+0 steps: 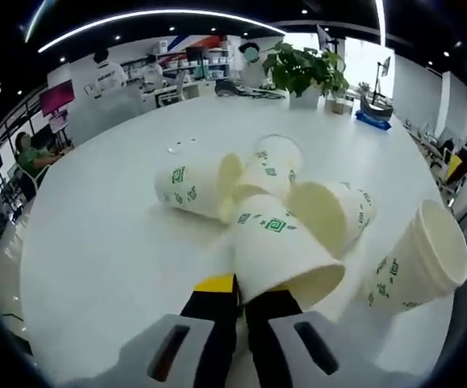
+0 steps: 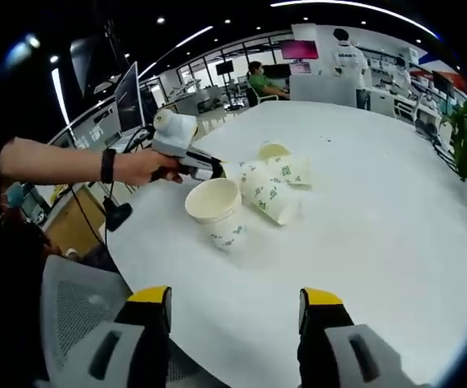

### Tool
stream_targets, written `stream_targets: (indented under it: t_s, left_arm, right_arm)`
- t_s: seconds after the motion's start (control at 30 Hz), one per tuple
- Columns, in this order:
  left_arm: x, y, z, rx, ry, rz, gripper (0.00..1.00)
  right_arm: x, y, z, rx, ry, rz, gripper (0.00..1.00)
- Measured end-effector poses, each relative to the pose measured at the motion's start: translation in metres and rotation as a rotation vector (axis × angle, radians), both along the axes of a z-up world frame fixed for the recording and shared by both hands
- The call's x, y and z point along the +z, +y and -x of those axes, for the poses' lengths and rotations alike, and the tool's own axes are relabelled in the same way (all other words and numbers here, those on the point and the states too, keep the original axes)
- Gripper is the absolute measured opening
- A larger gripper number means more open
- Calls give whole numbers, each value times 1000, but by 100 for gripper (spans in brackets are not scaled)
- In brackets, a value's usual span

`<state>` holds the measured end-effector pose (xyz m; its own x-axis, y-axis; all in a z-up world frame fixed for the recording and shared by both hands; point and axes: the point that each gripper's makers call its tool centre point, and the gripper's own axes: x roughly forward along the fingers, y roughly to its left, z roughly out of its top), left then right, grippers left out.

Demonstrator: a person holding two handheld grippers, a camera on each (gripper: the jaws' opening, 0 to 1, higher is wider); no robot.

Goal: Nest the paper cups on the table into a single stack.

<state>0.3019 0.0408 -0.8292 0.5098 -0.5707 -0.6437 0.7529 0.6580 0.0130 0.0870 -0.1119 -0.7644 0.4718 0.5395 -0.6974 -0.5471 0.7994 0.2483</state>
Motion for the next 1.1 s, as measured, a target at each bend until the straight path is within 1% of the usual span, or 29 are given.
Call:
stream_targets:
  t_s: [0.07,0.1,0.2,0.37,0.47,0.67,0.73,0.8,0.87,1.0,1.07,1.1]
  left_arm:
    - [2,3,3,3,4,4,0]
    - [3,5,7,6,5,5,0]
    - [-1,11,9,9,7,-3,0]
    - [-1,21,15,36,17,-4,0]
    - [-2,27,20,56,20,-18,0]
    - [0,35,19,80,24,-29,0]
    - [2,37,18,89,26,-27,0]
    - [3,38,17,93,26,-23,0]
    - [4,38,17,94,23,-25,0]
    - [8,39,20,92,21,-28,0]
    - [9,40,21,92,18,-30,0]
    - [9,41,21,93,17,-30,0]
  right_arm:
    - [3,3,2,6,-1,2,63]
    - [3,1,1,6,-2,1,63]
    - [0,1,0,12,-1,1,63]
    - [-1,6,0,26,-1,3,63]
    - [1,7,1,32,-1,3,63]
    - [-4,4,1,33,0,8,62]
    - [1,2,4,31,1,8,62]
    - [-3,2,5,28,1,5,62]
    - [-1,3,8,28,1,7,62]
    - [-1,0,8,28,-2,11,62]
    - [3,-3,8,26,-5,10,62]
    - [0,-2,6,27,-8,10,62]
